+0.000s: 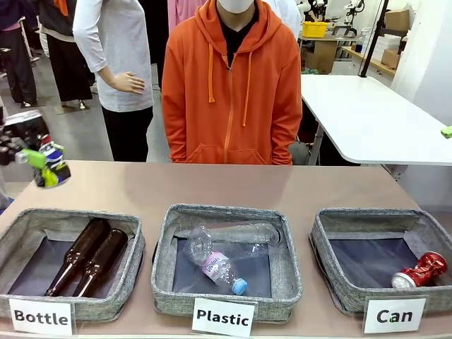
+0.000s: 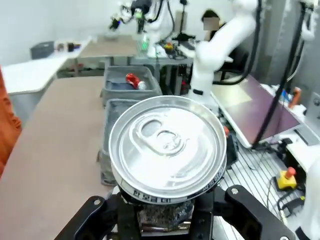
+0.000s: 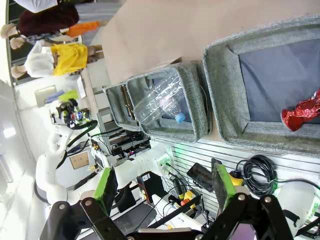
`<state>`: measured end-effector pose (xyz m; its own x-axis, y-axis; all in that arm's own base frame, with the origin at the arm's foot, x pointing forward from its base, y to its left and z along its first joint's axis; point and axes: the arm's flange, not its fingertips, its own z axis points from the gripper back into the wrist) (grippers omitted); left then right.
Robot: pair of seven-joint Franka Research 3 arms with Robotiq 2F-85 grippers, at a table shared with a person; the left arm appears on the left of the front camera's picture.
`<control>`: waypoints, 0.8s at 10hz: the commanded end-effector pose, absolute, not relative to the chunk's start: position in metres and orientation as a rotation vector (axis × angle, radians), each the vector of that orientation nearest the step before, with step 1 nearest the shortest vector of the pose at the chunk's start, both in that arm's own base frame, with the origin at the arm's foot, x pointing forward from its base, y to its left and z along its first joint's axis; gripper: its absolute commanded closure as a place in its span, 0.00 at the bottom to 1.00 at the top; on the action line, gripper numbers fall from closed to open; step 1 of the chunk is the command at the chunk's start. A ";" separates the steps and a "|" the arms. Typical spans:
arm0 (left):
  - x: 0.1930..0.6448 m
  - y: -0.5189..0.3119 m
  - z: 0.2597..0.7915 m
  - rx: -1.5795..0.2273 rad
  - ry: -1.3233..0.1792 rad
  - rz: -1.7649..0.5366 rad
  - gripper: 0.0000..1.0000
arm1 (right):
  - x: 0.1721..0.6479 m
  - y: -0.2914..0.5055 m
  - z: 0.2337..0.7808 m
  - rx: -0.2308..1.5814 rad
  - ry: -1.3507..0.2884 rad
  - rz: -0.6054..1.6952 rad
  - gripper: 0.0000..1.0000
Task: Sort the can waste into the basket.
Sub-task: Pick up the can waste from the table and place it in the right Fabric basket.
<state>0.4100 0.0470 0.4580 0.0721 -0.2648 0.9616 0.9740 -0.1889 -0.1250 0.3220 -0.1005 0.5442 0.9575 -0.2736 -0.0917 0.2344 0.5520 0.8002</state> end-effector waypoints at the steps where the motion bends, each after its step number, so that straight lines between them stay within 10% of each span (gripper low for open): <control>1: 0.396 0.058 0.446 -1.170 -0.908 -1.371 1.00 | 0.322 -0.105 0.546 0.927 -0.044 -0.282 0.00; 5: 0.410 0.047 0.458 -1.203 -0.839 -1.392 1.00 | 0.322 -0.105 0.546 0.927 -0.044 -0.282 0.00; 6: 0.403 0.048 0.453 -1.199 -0.850 -1.399 0.56 | 0.322 -0.105 0.546 0.927 -0.044 -0.282 0.00; 8: 0.379 -0.026 0.490 -1.056 -0.601 -1.427 0.56 | 0.293 -0.112 0.605 0.904 -0.193 -0.215 0.00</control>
<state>0.3986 0.0154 0.4637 0.0847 -0.3748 0.9232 0.9660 -0.1963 -0.1683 0.3171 -0.1032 0.5600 0.9620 -0.2703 -0.0396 0.1915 0.5639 0.8034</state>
